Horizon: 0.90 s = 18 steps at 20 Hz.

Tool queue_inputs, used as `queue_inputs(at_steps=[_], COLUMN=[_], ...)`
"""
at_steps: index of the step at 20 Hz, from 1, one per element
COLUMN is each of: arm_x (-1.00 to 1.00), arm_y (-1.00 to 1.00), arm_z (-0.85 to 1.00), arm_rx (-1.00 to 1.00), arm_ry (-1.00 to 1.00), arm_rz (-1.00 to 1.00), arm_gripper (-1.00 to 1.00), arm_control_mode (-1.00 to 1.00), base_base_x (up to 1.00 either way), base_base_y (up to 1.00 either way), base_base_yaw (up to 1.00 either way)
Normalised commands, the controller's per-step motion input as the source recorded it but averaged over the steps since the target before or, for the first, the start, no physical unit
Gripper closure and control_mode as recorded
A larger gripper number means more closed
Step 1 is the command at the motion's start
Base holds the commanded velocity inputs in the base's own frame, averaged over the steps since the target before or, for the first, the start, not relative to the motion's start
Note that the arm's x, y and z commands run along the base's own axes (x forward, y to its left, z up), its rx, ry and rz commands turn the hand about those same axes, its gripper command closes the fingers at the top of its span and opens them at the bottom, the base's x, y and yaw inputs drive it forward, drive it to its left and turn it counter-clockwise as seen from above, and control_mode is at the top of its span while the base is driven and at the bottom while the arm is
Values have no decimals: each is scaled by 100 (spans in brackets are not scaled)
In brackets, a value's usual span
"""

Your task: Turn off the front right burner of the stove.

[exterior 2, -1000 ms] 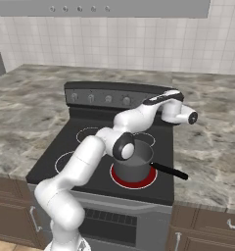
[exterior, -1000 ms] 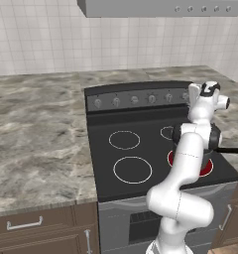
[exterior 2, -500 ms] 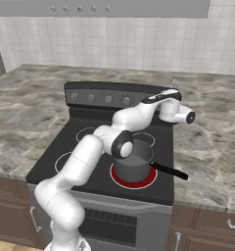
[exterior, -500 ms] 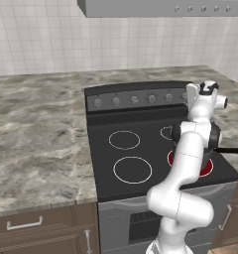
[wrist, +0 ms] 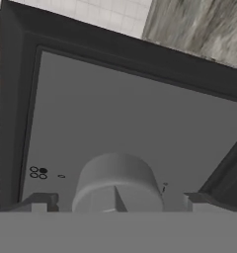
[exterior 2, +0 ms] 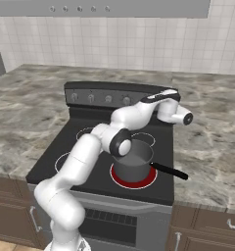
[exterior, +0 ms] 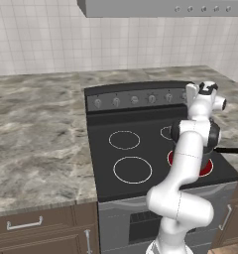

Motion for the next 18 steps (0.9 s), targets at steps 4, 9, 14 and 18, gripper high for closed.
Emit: queue_inputs(at_steps=[4, 9, 14, 18], arm_x=[39, 31, 12, 4], arm_y=[0, 0, -2, 0], arm_z=[0, 0, 0, 0], arm_rx=[0, 0, 0, 8], arm_ry=[-3, -2, 0, 0], arm_rz=[0, 0, 0, -1], arm_gripper=[100, 100, 100, 100], arm_control_mode=[-100, -100, -100, -100], base_base_x=[0, 0, 0, 0], base_base_y=[0, 0, 0, 0], base_base_yaw=[0, 0, 0, 0])
